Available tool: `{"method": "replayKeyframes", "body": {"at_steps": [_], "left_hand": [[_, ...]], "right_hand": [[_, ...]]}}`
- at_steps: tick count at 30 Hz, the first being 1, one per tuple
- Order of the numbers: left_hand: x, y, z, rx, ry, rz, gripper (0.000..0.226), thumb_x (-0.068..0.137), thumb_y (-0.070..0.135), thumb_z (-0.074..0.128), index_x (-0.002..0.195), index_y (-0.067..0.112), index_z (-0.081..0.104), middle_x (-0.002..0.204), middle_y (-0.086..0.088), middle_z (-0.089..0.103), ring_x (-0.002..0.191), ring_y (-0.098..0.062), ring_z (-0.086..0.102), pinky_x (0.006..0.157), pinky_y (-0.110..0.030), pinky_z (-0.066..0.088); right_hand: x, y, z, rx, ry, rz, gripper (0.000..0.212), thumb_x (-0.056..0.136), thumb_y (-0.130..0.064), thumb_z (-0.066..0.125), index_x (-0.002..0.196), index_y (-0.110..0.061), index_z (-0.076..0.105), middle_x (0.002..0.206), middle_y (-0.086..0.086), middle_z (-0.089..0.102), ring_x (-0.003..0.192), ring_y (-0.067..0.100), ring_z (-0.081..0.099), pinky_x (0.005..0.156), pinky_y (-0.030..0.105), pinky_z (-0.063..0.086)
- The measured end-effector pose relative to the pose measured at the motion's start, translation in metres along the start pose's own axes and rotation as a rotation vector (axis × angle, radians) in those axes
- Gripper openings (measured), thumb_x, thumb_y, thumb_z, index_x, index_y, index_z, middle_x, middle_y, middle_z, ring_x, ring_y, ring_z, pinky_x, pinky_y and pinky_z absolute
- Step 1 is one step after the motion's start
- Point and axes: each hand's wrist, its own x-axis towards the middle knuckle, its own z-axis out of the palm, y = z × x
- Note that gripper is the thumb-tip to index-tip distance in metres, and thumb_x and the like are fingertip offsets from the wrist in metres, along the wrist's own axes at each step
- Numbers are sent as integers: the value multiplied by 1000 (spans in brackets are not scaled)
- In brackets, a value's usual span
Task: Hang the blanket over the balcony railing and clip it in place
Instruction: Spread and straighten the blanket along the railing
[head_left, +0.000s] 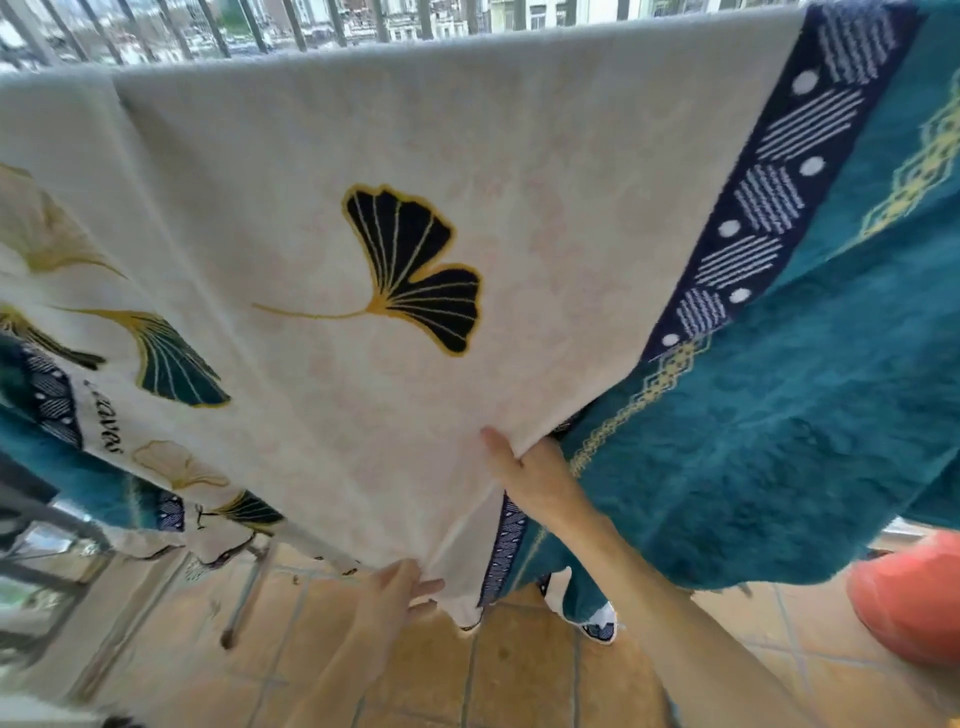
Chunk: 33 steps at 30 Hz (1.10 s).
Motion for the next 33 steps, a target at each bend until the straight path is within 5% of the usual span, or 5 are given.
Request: {"method": "replayKeyframes", "body": {"at_steps": [5,8,17,24,33], "left_hand": [[10,-14,-7,53,44,14,20,99,15,50,90,5,65,89,-15,73,85,-25,72,74,-41,59],[13,-31,-7,141,9,-6,24,99,15,49,81,10,64,82,-11,70,73,-23,69,72,-40,55],[48,-125,-24,403,-18,-185,29,94,37,47,70,27,57,77,-1,66,78,-27,67,76,-42,58],[42,-78,-6,255,-119,-219,36,100,39,48,89,10,65,64,-2,67,52,-18,61,47,-25,47],[10,-1,110,251,-439,14,20,95,24,57,88,6,62,77,-7,64,61,-19,58,48,-22,41]], "right_hand": [[1,21,14,-219,65,37,88,90,-72,31,97,8,66,94,20,72,85,36,69,77,46,58],[-14,46,19,-318,44,75,53,94,-58,35,98,-17,70,89,-5,72,86,21,69,73,26,54],[-70,120,61,-396,-89,354,63,97,-50,34,114,3,62,104,27,68,94,45,63,84,54,50],[-57,111,45,-354,-148,381,47,93,-60,42,84,-18,62,73,-6,66,65,10,64,65,25,49],[-94,134,-107,-241,268,350,3,90,-32,65,90,-31,62,80,-1,68,68,14,67,79,36,55]]}}
